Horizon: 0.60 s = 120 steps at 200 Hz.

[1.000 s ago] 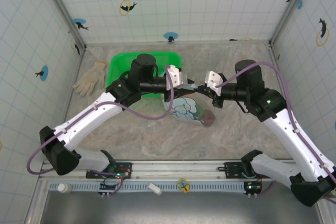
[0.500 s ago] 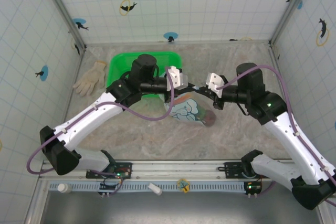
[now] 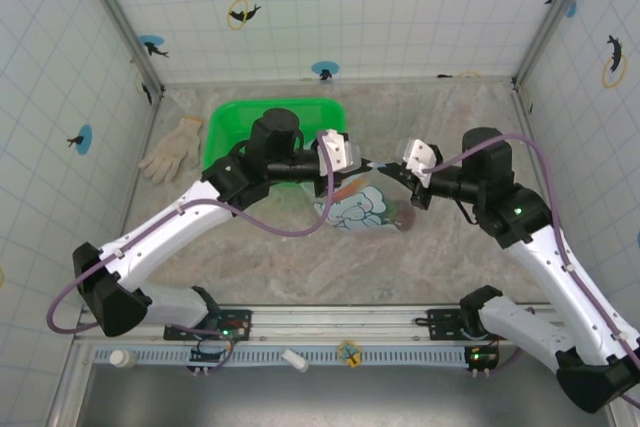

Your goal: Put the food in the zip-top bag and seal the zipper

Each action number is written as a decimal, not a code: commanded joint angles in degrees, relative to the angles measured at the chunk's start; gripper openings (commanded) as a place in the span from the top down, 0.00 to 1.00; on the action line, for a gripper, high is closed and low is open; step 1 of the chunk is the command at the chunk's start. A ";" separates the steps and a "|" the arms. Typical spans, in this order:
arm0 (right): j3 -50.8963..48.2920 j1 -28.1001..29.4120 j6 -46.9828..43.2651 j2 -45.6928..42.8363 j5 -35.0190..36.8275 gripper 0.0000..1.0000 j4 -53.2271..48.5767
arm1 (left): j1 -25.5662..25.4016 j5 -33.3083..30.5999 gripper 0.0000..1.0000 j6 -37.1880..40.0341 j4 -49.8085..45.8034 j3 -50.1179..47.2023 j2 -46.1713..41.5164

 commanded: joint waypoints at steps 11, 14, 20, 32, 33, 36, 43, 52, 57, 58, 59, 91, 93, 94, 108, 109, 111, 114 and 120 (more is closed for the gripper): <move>-0.77 -3.98 2.32 -3.01 -1.84 1.00 4.68 | 0.96 -6.46 1.00 0.19 -0.02 -1.40 -3.14; -0.83 -4.29 2.41 -3.12 -1.85 1.00 4.69 | 0.96 -6.69 1.00 0.05 -0.09 -1.48 -3.31; -0.74 -4.81 2.49 -3.23 -1.60 1.00 4.69 | 0.96 -7.17 1.00 -0.21 -0.36 -1.57 -3.54; -0.86 -5.15 2.60 -3.66 -0.28 1.00 5.08 | 0.96 -8.50 1.00 -0.75 -1.29 -1.74 -4.29; -0.94 -5.20 2.60 -3.69 -0.14 1.00 5.15 | 0.96 -8.58 1.00 -0.78 -1.38 -1.74 -4.36; -1.00 -5.24 2.67 -3.78 0.23 1.00 5.23 | 0.96 -8.98 1.00 -0.86 -1.60 -1.89 -4.62; -1.11 -5.41 2.64 -4.06 1.00 1.00 5.39 | 0.96 -9.76 1.00 -1.14 -1.83 -2.41 -5.27; -1.63 -5.66 2.85 -4.39 1.78 1.00 6.08 | 0.96 -10.56 1.00 -1.56 -2.11 -3.31 -6.21; -1.96 -5.85 3.09 -4.63 2.39 1.00 6.49 | 0.99 -10.90 1.00 -1.82 -2.29 -3.72 -6.72; -2.02 -5.90 3.15 -4.70 2.51 1.00 6.56 | 0.98 -11.01 1.00 -1.88 -2.32 -3.79 -6.81; -2.09 -5.96 3.18 -4.74 2.66 1.00 6.64 | 0.97 -11.06 1.00 -1.96 -2.37 -3.91 -6.90; -4.63 -7.36 5.01 -6.08 7.83 1.00 10.46 | 0.97 -14.70 1.00 -5.07 -2.43 -8.00 -10.55; -4.88 -7.46 5.27 -6.22 8.50 1.00 10.95 | 0.97 -14.89 1.00 -5.34 -2.21 -8.37 -10.89; -5.06 -7.50 5.43 -6.33 8.78 1.00 11.16 | 0.97 -15.02 1.00 -5.49 -2.15 -8.53 -11.05; -7.39 -8.41 7.06 -7.55 13.76 1.00 14.42 | 1.05 -16.52 1.00 -7.09 -1.27 -11.32 -13.32; -7.59 -8.45 7.12 -7.61 14.00 1.00 14.65 | 1.05 -16.63 1.00 -7.15 -1.24 -11.50 -13.45; -7.93 -8.59 7.26 -7.79 14.40 1.00 14.94 | 1.05 -16.86 1.00 -7.31 -1.21 -11.90 -13.82; -8.33 -8.83 7.48 -8.05 14.98 1.00 15.48 | 1.05 -17.17 1.00 -7.52 -1.18 -12.35 -14.24; -9.16 -9.44 7.98 -8.42 16.14 1.00 16.40 | 1.05 -17.81 1.00 -7.93 -1.28 -13.30 -15.14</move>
